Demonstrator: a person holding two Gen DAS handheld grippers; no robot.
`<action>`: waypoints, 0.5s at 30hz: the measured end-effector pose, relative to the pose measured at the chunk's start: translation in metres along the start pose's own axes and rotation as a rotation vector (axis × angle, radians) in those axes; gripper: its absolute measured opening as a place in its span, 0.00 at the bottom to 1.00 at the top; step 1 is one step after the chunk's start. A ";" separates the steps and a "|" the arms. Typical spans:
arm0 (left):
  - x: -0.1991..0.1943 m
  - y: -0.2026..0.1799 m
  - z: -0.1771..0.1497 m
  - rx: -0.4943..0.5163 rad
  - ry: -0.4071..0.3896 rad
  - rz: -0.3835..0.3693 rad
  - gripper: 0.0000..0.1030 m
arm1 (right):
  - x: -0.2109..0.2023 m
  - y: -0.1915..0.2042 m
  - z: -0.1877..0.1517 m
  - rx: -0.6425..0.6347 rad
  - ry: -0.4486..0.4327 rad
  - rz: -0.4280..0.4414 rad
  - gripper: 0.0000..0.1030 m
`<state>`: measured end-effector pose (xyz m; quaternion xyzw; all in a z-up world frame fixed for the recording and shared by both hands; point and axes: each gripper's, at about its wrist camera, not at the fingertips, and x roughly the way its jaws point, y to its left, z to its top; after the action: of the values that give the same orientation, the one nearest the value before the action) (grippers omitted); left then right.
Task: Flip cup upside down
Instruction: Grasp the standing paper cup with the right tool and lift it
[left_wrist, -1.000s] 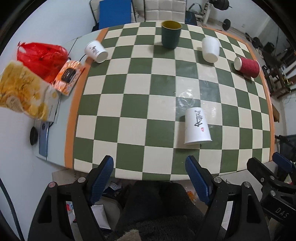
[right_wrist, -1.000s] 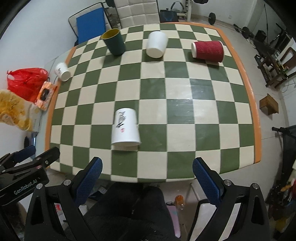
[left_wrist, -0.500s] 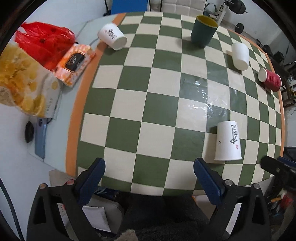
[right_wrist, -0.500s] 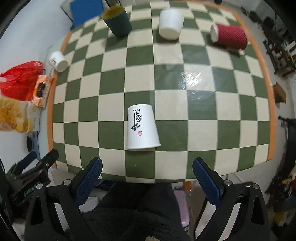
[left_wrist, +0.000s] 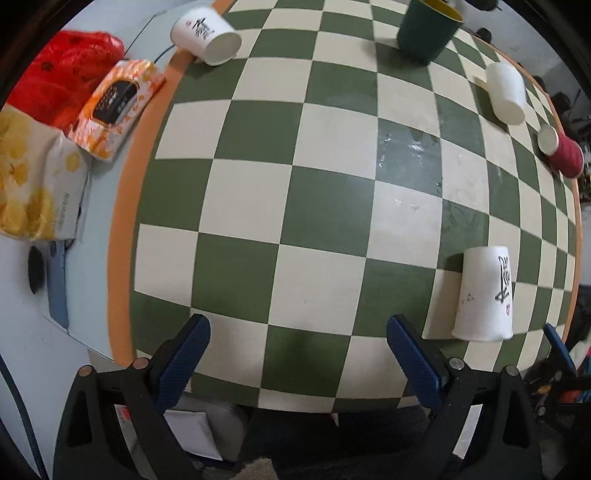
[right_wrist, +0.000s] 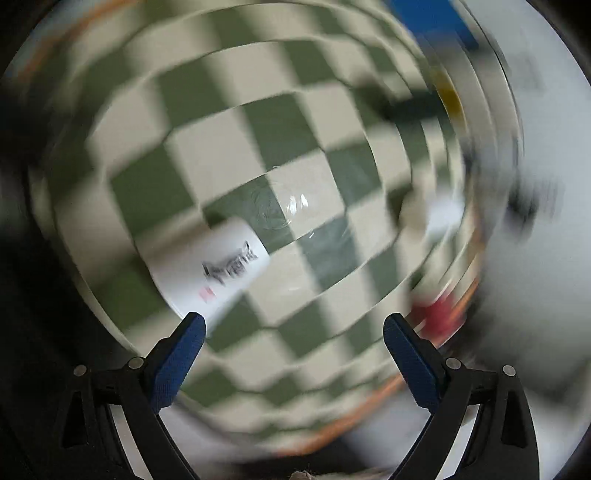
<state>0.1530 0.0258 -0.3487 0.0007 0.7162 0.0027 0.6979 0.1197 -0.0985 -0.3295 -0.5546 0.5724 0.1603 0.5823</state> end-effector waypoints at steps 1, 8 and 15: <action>0.003 0.001 0.001 -0.015 0.008 -0.006 0.95 | 0.001 0.014 -0.005 -0.150 -0.025 -0.076 0.96; 0.017 -0.002 0.007 -0.119 0.027 -0.020 0.95 | 0.051 0.072 -0.080 -1.190 -0.183 -0.483 0.96; 0.028 0.008 0.007 -0.234 0.035 -0.027 0.95 | 0.100 0.058 -0.104 -1.753 -0.455 -0.728 0.96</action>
<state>0.1595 0.0341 -0.3766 -0.0904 0.7228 0.0771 0.6807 0.0509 -0.2106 -0.4127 -0.8898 -0.0822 0.4427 0.0739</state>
